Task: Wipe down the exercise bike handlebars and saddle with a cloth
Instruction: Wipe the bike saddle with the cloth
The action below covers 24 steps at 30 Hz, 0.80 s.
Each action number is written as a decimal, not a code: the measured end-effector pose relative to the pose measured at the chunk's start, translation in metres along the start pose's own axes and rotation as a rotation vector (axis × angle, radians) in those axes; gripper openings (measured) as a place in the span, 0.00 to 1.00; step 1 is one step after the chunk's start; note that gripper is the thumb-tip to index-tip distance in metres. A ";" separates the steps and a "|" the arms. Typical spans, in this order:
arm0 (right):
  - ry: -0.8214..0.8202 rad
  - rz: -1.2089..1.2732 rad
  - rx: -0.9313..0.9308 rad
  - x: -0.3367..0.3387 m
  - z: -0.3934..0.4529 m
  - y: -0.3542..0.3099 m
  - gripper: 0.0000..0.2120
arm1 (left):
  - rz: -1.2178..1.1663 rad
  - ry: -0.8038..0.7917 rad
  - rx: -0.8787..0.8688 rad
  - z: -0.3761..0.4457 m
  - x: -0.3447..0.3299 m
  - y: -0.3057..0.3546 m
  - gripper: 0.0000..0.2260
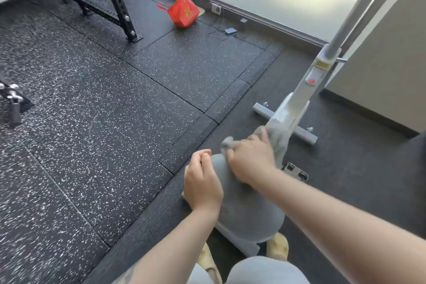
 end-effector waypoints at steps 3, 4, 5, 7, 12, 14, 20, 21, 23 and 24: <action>0.058 0.177 0.277 -0.003 -0.030 -0.025 0.29 | -0.071 0.020 0.002 0.000 0.002 -0.002 0.08; 0.021 0.187 0.343 0.001 -0.029 -0.012 0.31 | -0.087 0.017 0.002 0.000 0.003 -0.001 0.07; -0.008 0.173 0.362 0.003 -0.022 0.008 0.32 | -0.080 0.011 -0.001 -0.001 0.003 0.000 0.08; 0.058 0.144 0.222 0.006 -0.007 0.048 0.32 | -0.058 0.013 -0.003 -0.001 0.002 0.002 0.09; 0.220 0.177 0.201 -0.010 -0.035 -0.003 0.22 | -0.060 0.043 -0.005 -0.001 0.002 -0.001 0.09; 0.170 0.173 0.357 -0.006 -0.030 0.008 0.23 | -0.057 0.027 -0.012 -0.001 0.001 0.000 0.09; 0.143 0.076 0.091 -0.002 -0.011 0.002 0.27 | -0.058 0.048 -0.011 -0.003 0.001 0.001 0.10; 0.162 0.102 0.158 -0.004 -0.017 -0.012 0.26 | -0.071 0.048 -0.009 -0.003 0.001 0.001 0.10; 0.093 0.118 0.295 0.000 -0.015 -0.007 0.23 | -0.075 0.044 0.006 -0.002 0.002 0.000 0.10; 0.038 0.107 0.304 0.005 -0.008 0.007 0.23 | -0.065 0.042 0.006 -0.002 0.002 0.000 0.10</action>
Point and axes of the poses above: each hand's wrist, its own z-axis towards the middle knuckle, its own x-axis out of the back of the hand, y = z × x, the point moved 4 cm from there along z, towards the middle knuckle, and after that the axes turned 9 degrees about -y, right-handed, at the moved point
